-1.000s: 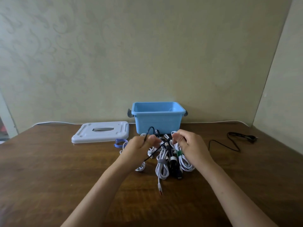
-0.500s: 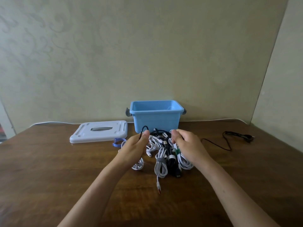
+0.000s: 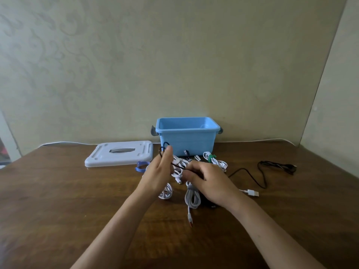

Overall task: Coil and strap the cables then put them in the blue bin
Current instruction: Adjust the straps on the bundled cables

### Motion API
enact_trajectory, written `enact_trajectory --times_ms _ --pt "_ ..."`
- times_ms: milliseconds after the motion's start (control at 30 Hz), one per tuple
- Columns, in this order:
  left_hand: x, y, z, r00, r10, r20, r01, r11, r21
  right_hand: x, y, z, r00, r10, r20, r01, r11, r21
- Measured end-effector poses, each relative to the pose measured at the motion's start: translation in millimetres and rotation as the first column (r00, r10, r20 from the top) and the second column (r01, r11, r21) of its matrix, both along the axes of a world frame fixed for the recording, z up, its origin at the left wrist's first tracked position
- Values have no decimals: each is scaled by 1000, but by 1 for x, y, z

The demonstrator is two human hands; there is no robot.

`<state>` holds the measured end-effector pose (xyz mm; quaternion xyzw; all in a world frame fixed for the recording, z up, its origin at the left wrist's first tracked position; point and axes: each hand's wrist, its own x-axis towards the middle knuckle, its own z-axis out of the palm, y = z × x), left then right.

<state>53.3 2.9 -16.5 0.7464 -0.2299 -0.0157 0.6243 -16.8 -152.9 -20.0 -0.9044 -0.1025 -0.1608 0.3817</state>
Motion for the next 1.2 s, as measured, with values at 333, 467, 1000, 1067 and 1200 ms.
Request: enact_trajectory --times_ms 333,467,1000,1067,1200 --pt "-8 -5 5 996 8 90 11 977 -214 6 21 -18 987 38 -153 -69 977 -202" --pt "-8 0 14 975 -183 -126 118 906 -407 6 16 -19 991 40 -125 -71 965 -253" --pt "-7 -7 -2 978 -170 119 114 920 376 5 -23 2 964 -234 126 216 966 140" --pt "-7 -8 -7 973 -200 113 130 884 449 5 -19 1 964 -232 132 216 968 124" --pt "-1 -6 -5 985 -80 155 10 913 408 5 -27 0 934 -331 132 331 943 29"
